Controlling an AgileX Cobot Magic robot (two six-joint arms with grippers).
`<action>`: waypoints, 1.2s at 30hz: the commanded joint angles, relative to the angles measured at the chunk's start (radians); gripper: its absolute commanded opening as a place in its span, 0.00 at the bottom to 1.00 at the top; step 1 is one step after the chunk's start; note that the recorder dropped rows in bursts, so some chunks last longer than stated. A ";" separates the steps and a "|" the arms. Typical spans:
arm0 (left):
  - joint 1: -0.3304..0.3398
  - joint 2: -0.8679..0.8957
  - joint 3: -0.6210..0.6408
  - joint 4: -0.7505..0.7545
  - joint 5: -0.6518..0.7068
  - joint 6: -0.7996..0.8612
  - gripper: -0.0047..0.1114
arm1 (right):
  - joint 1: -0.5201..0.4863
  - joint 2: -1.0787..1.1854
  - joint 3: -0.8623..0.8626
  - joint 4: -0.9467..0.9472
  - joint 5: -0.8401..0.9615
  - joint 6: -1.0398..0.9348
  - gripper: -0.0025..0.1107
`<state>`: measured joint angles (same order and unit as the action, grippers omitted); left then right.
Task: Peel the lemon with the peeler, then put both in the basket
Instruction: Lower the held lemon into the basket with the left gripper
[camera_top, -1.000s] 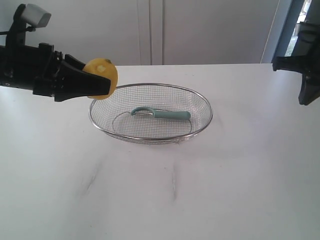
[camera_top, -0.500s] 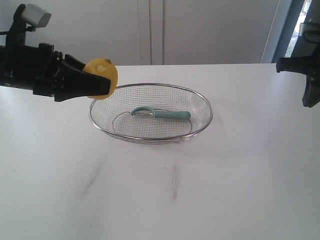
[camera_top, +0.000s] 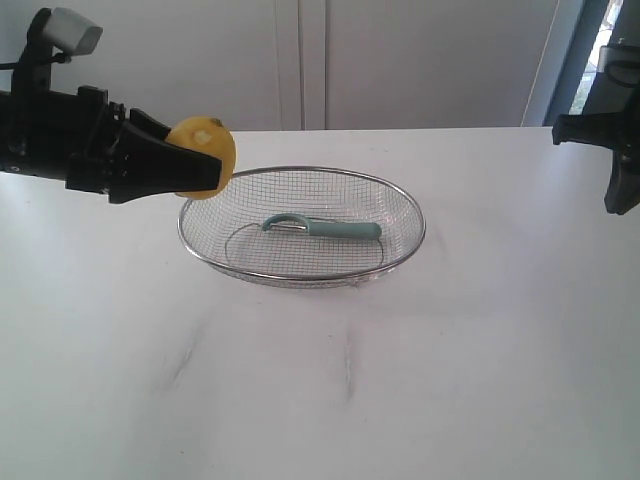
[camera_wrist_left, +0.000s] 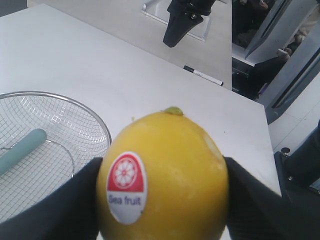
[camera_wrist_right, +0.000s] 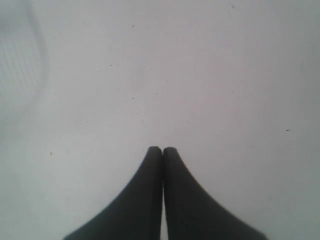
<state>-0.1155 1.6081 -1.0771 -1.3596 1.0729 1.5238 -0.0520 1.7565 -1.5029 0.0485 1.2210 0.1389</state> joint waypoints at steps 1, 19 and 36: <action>0.002 -0.014 0.008 -0.022 0.026 -0.017 0.04 | -0.008 -0.011 0.008 -0.001 0.000 -0.003 0.02; -0.006 -0.015 -0.095 0.225 -0.066 -0.394 0.04 | -0.008 -0.011 0.008 0.000 0.000 -0.003 0.02; -0.269 0.009 -0.326 1.070 -0.320 -1.136 0.04 | -0.008 -0.011 0.008 0.000 0.000 -0.003 0.02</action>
<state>-0.3617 1.6105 -1.3501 -0.3892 0.7486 0.5021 -0.0520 1.7565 -1.5029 0.0504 1.2210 0.1389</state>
